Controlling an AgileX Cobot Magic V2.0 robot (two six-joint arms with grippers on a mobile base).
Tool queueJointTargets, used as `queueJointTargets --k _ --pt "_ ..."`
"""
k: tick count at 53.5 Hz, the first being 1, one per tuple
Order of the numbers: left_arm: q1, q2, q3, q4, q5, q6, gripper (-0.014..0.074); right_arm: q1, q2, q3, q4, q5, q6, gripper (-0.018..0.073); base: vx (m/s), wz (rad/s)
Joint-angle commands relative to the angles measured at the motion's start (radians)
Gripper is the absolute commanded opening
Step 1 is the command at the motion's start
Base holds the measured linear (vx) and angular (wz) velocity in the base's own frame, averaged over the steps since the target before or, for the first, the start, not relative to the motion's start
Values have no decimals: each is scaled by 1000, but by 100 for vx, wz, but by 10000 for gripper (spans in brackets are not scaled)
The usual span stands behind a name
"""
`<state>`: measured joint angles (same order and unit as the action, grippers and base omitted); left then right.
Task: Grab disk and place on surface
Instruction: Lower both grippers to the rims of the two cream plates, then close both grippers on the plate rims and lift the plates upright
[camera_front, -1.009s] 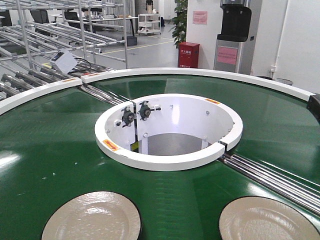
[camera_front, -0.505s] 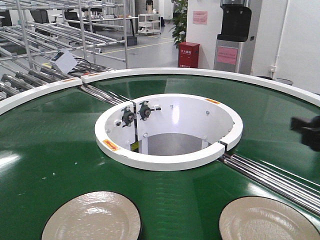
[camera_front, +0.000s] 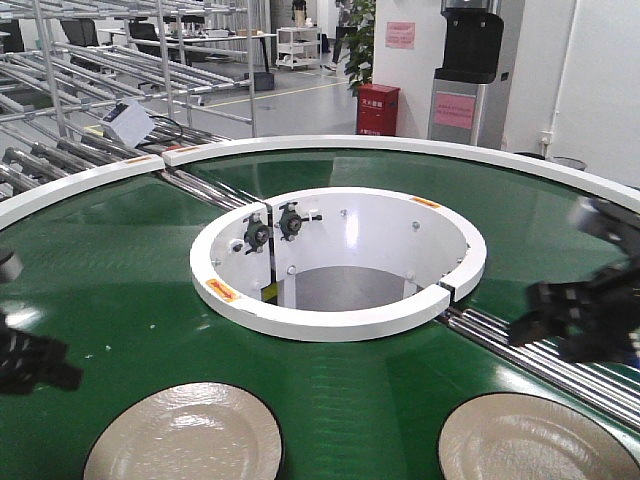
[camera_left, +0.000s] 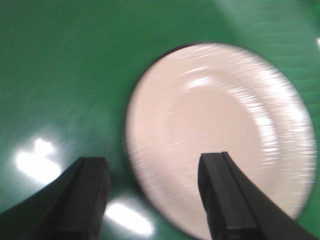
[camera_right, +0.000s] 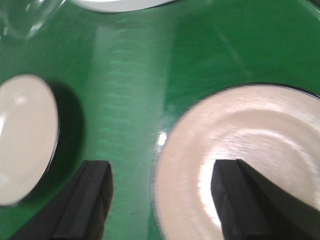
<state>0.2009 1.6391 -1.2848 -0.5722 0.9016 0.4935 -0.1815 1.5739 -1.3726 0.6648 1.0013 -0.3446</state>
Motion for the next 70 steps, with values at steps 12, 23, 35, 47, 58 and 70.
queueJointTargets --k 12,23,35,47,58,70 --pt "36 164 -9 -226 34 144 500 -292 29 -32 211 12 -81 479 0 0" --pt "6 241 -9 -312 46 200 500 -304 31 -32 219 -28 -81 479 0 0" --pt "-72 326 -9 -380 53 233 432 -304 31 -32 238 -9 -107 479 0 0" --pt "-81 326 -12 -488 115 301 6 -304 31 -32 217 -11 -112 479 0 0" --pt "-79 284 -13 -586 133 317 -9 -304 65 -32 77 -31 -70 454 0 0" --pt "-79 207 -82 -616 159 287 -9 -304 210 -32 49 -9 -80 441 0 0"
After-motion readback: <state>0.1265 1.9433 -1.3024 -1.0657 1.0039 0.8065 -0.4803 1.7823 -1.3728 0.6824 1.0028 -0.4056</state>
